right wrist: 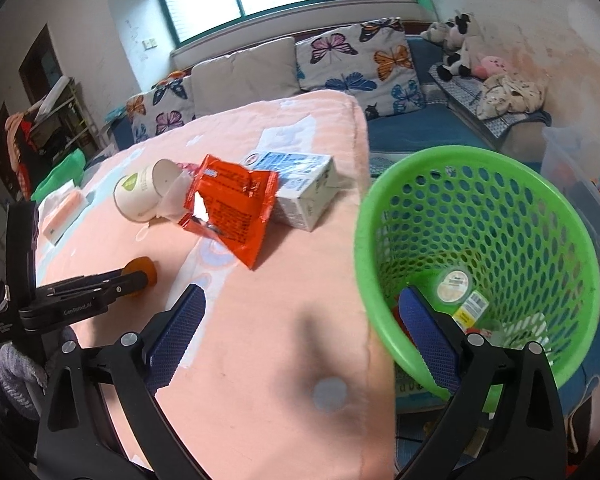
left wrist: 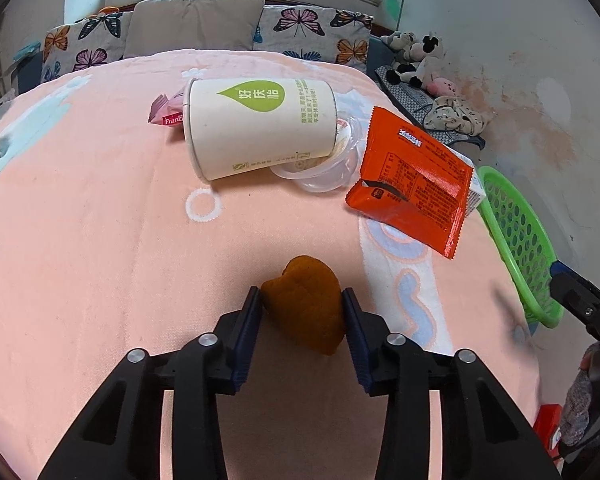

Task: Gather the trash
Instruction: 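Lower the left gripper onto the orange-brown peel and grasp it, then grasp the red snack packet with the right gripper while the left holds the peel, then carry the red packet and peel over the green basket, then open the right gripper to drop the packet while the left drops the peel into the basket, then move both grippers back over the paper cup and milk carton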

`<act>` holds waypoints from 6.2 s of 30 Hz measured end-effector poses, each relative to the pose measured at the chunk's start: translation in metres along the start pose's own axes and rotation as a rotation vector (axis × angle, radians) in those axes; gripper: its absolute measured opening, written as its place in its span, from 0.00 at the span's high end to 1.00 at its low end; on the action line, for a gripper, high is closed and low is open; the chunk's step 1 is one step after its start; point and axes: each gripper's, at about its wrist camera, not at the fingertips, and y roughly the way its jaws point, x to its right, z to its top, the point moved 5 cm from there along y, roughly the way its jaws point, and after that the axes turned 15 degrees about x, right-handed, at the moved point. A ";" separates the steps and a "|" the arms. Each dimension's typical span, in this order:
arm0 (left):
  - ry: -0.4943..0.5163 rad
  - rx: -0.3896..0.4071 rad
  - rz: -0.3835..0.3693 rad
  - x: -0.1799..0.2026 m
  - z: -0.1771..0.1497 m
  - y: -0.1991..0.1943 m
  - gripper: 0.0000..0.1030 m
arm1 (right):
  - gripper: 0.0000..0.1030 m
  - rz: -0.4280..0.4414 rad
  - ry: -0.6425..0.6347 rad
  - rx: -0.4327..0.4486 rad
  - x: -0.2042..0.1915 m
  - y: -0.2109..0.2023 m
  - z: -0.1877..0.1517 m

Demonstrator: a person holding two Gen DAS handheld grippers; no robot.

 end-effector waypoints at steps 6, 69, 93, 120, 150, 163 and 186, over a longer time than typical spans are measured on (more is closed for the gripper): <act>-0.009 0.010 -0.010 -0.005 0.004 -0.009 0.66 | 0.06 0.029 -0.094 -0.029 -0.022 0.014 0.003; -0.057 0.083 -0.044 -0.030 0.024 -0.049 0.67 | 0.38 0.037 -0.622 -0.097 -0.095 0.094 0.009; 0.063 0.060 -0.187 0.066 0.038 -0.034 0.67 | 0.38 -0.137 -0.245 -0.087 0.011 0.021 0.005; 0.216 0.009 -0.290 0.171 0.050 0.007 0.67 | 0.23 -0.307 0.023 -0.091 0.131 -0.005 -0.005; 0.306 -0.081 -0.375 0.250 0.027 0.049 0.67 | 0.19 -0.347 0.087 -0.002 0.155 -0.054 -0.006; 0.305 -0.067 -0.407 0.250 0.027 0.042 0.57 | 0.19 -0.342 0.101 0.006 0.151 -0.059 -0.009; 0.169 0.045 -0.221 0.121 0.054 -0.001 0.56 | 0.17 -0.240 0.033 0.022 0.089 -0.045 0.007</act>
